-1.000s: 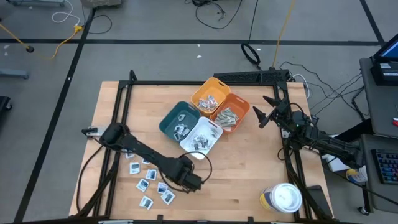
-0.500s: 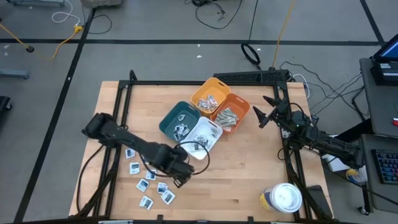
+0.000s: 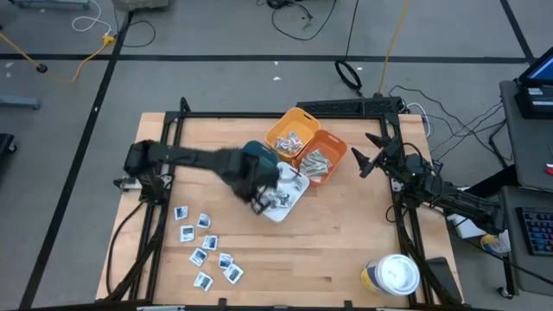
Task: Pick & Place First Aid Supplies
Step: Put the orange ointment pack into the yellow bin
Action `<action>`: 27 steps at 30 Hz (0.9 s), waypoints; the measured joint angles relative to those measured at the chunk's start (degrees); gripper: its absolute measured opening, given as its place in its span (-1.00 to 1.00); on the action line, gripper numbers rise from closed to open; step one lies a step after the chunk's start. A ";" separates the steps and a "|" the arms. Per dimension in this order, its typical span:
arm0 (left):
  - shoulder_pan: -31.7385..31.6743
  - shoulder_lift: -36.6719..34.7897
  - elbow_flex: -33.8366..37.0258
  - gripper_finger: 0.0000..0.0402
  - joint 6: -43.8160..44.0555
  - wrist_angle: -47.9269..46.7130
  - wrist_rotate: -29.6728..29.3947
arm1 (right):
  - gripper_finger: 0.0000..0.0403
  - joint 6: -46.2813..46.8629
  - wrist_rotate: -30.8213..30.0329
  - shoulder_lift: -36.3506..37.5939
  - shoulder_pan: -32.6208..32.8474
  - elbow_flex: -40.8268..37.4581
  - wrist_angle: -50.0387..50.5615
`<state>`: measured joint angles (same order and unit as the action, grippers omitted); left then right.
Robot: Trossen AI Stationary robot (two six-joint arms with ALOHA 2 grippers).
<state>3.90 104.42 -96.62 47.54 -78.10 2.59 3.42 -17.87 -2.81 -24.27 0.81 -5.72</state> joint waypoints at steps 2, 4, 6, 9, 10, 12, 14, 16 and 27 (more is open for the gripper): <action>-4.01 0.00 0.00 -1.00 -3.63 0.21 0.63 | 0.87 0.00 0.00 0.00 0.00 0.00 0.00; -7.94 0.00 0.00 -1.00 -7.20 0.20 0.63 | 0.87 0.02 0.00 0.00 -0.02 0.00 0.00; -11.71 0.00 0.00 -1.00 -10.38 0.17 0.66 | 0.87 0.02 0.00 0.00 -0.01 0.00 0.00; -17.04 0.00 0.00 -1.00 -14.29 0.13 0.83 | 0.87 0.00 0.00 0.00 -0.02 0.00 0.00; -18.70 0.00 0.00 -1.00 -15.39 0.15 0.81 | 0.87 0.02 0.00 0.00 -0.02 0.01 0.00; -21.41 0.11 0.00 -1.00 -17.62 0.38 0.76 | 0.87 0.00 0.00 0.00 -0.02 0.01 0.00; -23.48 1.16 -0.81 -1.00 -19.68 0.41 0.75 | 0.87 0.00 0.00 0.00 -0.01 0.01 0.00; -25.07 3.62 -3.10 -1.00 -21.30 0.13 0.99 | 0.87 0.02 -0.01 0.00 -0.01 0.01 0.00; -30.31 20.46 -26.65 -1.00 -28.77 -2.46 1.28 | 0.87 0.00 0.00 0.02 -0.01 -0.01 0.00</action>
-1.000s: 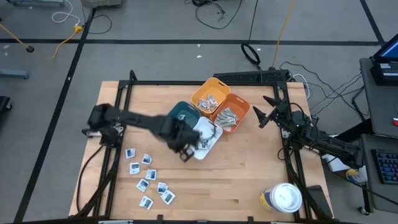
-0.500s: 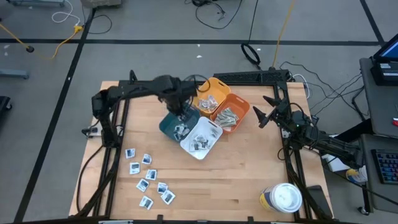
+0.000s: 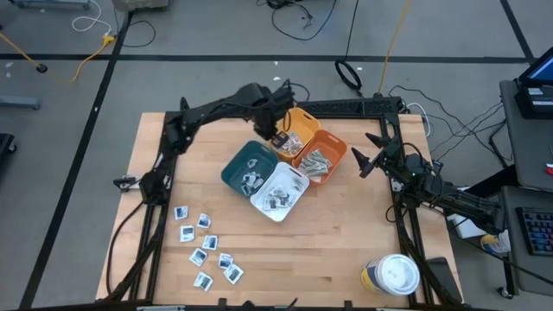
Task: Pick & Place First Aid Supplies
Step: Put the orange ointment pack into the yellow bin
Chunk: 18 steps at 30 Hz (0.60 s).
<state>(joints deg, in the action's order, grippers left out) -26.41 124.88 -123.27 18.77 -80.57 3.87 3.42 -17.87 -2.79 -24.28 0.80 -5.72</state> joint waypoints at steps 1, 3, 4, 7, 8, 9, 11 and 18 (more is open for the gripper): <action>-0.25 1.70 -2.18 -1.00 -0.45 -0.36 0.27 | 0.87 0.02 0.00 0.00 -0.01 0.00 0.00; -0.75 4.47 -5.57 -1.00 -1.12 -0.19 0.62 | 0.87 0.00 0.00 -0.02 -0.01 0.02 0.00; -0.79 5.88 -6.95 -1.00 -1.31 0.06 0.57 | 0.87 0.00 0.00 -0.02 -0.02 0.00 0.00; -0.68 9.35 -8.74 -1.00 -2.20 2.88 0.41 | 0.87 0.00 0.00 -0.02 0.00 0.02 0.00; -0.65 10.23 -8.78 -1.00 -2.31 4.11 0.29 | 0.87 0.00 0.00 -0.02 -0.01 0.00 0.00; -0.62 11.08 -8.78 -1.00 -2.64 5.53 0.36 | 0.87 0.00 0.00 -0.01 -0.01 0.01 0.00; -0.54 12.51 -8.80 -1.00 -3.28 8.10 0.18 | 0.87 0.01 0.00 -0.02 -0.01 0.02 0.00; -0.37 14.87 -8.78 -1.00 -3.65 10.25 0.63 | 0.87 0.02 0.00 0.00 -0.02 0.02 0.00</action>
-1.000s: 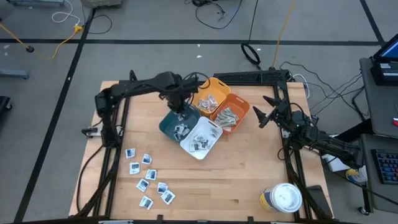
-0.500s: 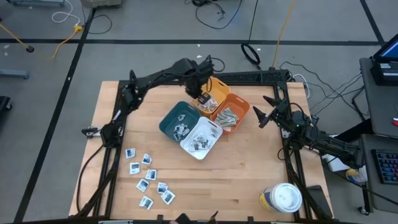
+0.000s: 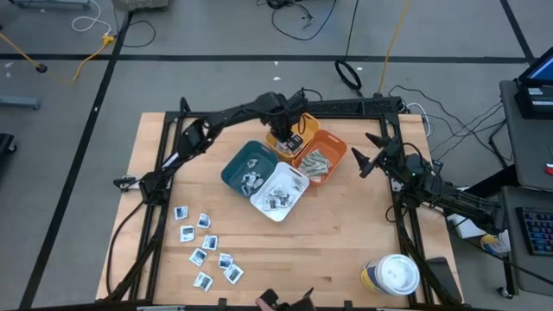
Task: Pick & Place First Aid Supplies
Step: Put the orange ointment pack into the yellow bin, then put the black towelette pack into the white bin
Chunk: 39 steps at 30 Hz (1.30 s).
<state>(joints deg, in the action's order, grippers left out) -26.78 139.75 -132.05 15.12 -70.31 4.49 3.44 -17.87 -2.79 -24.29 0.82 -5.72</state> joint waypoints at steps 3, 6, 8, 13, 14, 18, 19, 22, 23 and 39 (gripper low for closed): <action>0.02 -0.54 -0.02 -0.99 0.10 0.63 0.02 | 0.87 -0.01 0.00 -0.02 0.00 0.00 0.00; -0.04 -0.60 -0.02 -0.87 -0.57 0.56 0.00 | 0.87 -0.02 0.00 -0.02 0.00 -0.01 0.00; -0.04 -0.62 -0.02 -0.71 -1.86 0.51 0.00 | 0.87 -0.01 0.00 0.00 0.01 -0.01 0.00; 0.08 -0.62 0.00 -0.14 -2.55 1.17 -0.01 | 0.87 -0.01 0.00 -0.01 0.02 0.00 0.00; 0.08 -0.62 0.00 -0.03 -2.54 1.66 0.02 | 0.87 -0.02 0.00 -0.02 0.01 -0.01 0.00; 0.06 -0.62 -0.69 0.36 -3.55 3.22 0.46 | 0.87 0.00 0.00 0.00 0.02 0.00 0.00; 0.06 -0.62 -1.33 0.44 -3.57 3.20 0.48 | 0.87 -0.02 0.00 -0.01 0.00 0.00 0.00; 0.21 -1.19 -2.97 0.61 -5.02 3.11 0.59 | 0.87 0.00 0.00 -0.02 0.02 -0.02 0.00; 0.27 -2.13 -2.51 0.66 -5.70 2.94 1.02 | 0.87 -0.02 0.00 -0.02 0.02 0.00 0.00; 5.37 -6.90 -2.54 0.81 -14.95 -19.77 1.83 | 0.87 -0.02 0.00 -0.01 0.00 0.00 0.00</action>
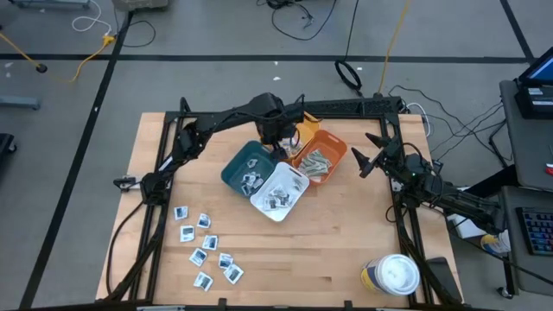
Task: Pick & Place First Aid Supplies
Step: Put the black towelette pack into the white bin
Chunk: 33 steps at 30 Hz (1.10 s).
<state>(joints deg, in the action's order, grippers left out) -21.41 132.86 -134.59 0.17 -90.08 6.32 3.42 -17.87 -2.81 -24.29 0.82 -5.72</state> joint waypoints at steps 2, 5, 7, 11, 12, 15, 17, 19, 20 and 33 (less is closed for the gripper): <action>1.01 -0.19 0.64 0.81 -0.05 -0.21 -0.15 | 0.87 0.01 0.00 0.00 0.01 0.00 0.00; 3.45 -2.28 2.13 0.81 -1.72 1.14 -0.66 | 0.87 0.00 -0.01 0.00 0.02 0.00 0.00; 6.10 -4.72 4.03 0.81 -3.81 1.92 -1.97 | 0.87 0.00 0.00 0.00 0.00 -0.02 0.00; 11.76 -10.08 12.37 0.81 -5.77 5.35 -2.98 | 0.87 0.00 0.00 0.00 0.02 -0.02 0.00; 13.18 -11.72 15.49 0.81 -6.09 7.47 -3.13 | 0.87 0.02 0.00 0.00 0.02 -0.02 -0.02; 17.46 -17.56 25.70 0.81 -5.48 14.69 -3.43 | 0.87 0.00 0.00 0.00 0.00 -0.02 0.00; 20.56 -21.19 32.04 0.81 -3.35 18.82 -3.15 | 0.87 0.00 0.00 0.00 0.01 -0.01 0.00; 23.71 -24.04 37.63 0.81 -0.88 22.18 -2.21 | 0.87 0.02 0.00 0.00 0.00 0.00 0.00; 25.34 -25.45 40.07 0.81 0.24 23.57 -1.47 | 0.87 0.00 0.00 0.00 0.00 0.00 0.00; 45.92 -35.65 55.48 0.81 14.76 30.35 -1.68 | 0.87 0.00 0.00 0.00 0.00 -0.02 0.00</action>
<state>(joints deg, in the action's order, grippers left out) 24.51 97.21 -79.11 14.93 -59.72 4.65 3.42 -17.87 -2.81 -24.29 0.80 -5.72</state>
